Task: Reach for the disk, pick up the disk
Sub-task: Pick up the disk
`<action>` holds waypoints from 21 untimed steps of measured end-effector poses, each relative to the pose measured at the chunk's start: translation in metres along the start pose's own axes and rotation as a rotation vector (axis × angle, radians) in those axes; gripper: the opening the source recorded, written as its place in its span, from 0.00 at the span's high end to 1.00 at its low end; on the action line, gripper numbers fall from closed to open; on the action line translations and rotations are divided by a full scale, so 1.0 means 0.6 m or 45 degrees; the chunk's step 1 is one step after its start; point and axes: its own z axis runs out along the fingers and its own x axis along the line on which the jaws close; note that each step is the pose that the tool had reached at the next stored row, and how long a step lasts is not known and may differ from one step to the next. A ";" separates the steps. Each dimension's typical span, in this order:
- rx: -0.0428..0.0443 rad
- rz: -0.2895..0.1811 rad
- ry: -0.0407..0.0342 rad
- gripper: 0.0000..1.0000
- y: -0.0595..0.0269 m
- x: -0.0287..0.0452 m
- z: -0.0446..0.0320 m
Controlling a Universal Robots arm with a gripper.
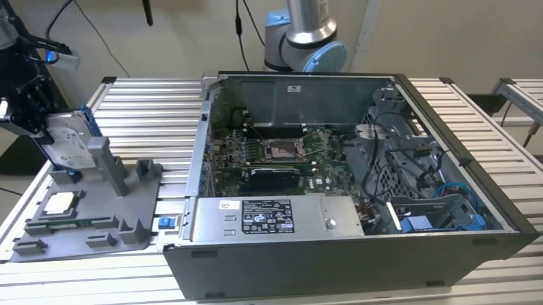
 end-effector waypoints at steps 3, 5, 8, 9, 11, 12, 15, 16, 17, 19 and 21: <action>0.000 0.000 0.0000 1.00 0.000 0.000 -0.004; 0.000 0.000 -0.0001 1.00 0.000 0.000 -0.005; 0.000 0.000 0.0000 1.00 0.001 0.000 -0.007; 0.001 0.000 0.0001 1.00 0.002 0.000 -0.007; 0.004 0.000 0.0001 1.00 0.005 0.000 -0.009; 0.005 0.000 0.0003 1.00 0.006 0.000 -0.010; 0.009 0.000 0.0002 1.00 0.008 0.000 -0.014; 0.009 0.000 0.0003 1.00 0.008 0.000 -0.016; 0.009 0.000 0.0003 1.00 0.008 0.000 -0.019; 0.009 0.000 0.0003 1.00 0.008 0.000 -0.028; 0.009 0.000 0.0003 1.00 0.008 0.000 -0.040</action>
